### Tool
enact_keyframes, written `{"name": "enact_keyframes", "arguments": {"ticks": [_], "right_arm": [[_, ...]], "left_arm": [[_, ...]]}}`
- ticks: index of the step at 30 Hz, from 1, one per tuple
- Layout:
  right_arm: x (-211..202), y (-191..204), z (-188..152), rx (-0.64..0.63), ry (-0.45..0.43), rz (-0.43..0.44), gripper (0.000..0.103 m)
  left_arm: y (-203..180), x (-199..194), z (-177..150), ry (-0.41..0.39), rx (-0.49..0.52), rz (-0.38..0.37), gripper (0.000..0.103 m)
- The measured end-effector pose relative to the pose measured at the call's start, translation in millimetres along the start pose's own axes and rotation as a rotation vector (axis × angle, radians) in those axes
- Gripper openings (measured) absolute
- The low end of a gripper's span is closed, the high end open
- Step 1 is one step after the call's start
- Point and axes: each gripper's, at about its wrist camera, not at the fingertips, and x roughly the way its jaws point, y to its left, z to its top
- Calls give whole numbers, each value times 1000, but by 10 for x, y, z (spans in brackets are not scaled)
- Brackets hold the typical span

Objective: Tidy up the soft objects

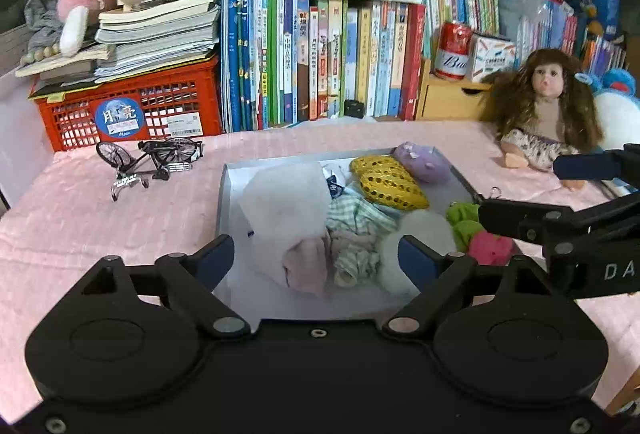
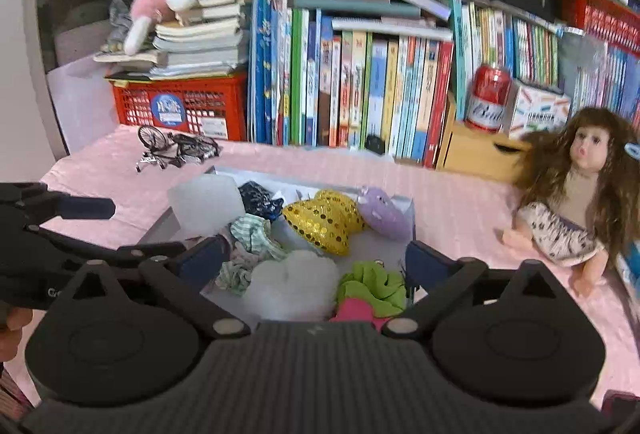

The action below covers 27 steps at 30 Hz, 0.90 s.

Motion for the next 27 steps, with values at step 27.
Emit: {"name": "enact_keyframes", "arguments": {"ticks": [27], "right_arm": [[-687, 293, -589, -50, -264, -38, 103]], "left_arm": [[43, -690, -548, -172, -37, 5, 98]]}}
